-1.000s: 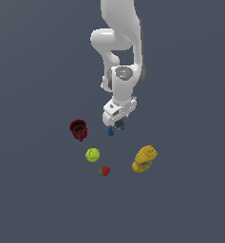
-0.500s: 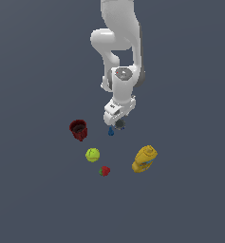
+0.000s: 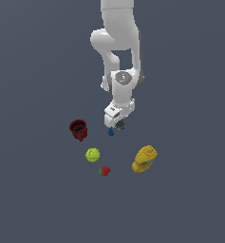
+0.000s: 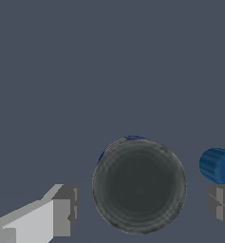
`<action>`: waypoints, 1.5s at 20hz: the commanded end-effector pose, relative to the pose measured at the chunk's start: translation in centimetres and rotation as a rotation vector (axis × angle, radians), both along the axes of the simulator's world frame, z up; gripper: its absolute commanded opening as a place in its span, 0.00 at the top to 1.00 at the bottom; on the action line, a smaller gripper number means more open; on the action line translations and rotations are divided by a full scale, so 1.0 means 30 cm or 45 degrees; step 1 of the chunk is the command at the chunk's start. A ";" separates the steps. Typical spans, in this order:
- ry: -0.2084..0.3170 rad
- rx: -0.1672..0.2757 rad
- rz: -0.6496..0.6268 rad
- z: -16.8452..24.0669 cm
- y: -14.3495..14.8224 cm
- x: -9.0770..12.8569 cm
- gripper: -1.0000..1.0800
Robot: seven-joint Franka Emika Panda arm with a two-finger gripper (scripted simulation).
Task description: Pick up a designated object from a clutter of objects.
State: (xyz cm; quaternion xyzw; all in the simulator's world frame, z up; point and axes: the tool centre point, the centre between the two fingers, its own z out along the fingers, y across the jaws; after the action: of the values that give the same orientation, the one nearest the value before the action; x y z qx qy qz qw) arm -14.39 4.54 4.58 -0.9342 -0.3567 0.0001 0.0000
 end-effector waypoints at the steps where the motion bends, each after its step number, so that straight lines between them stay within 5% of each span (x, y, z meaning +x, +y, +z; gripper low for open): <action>1: 0.000 0.000 0.001 -0.034 0.000 -0.002 0.04; 12: 0.000 -0.001 0.003 -0.107 0.001 -0.001 0.04; 13: 0.000 -0.001 0.003 -0.107 0.001 -0.001 1.00; 30: -0.056 0.003 0.001 -0.027 0.009 0.063 1.00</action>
State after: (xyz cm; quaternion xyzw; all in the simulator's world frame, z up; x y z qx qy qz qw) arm -12.63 4.72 3.43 -0.9340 -0.3567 -0.0205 -0.0065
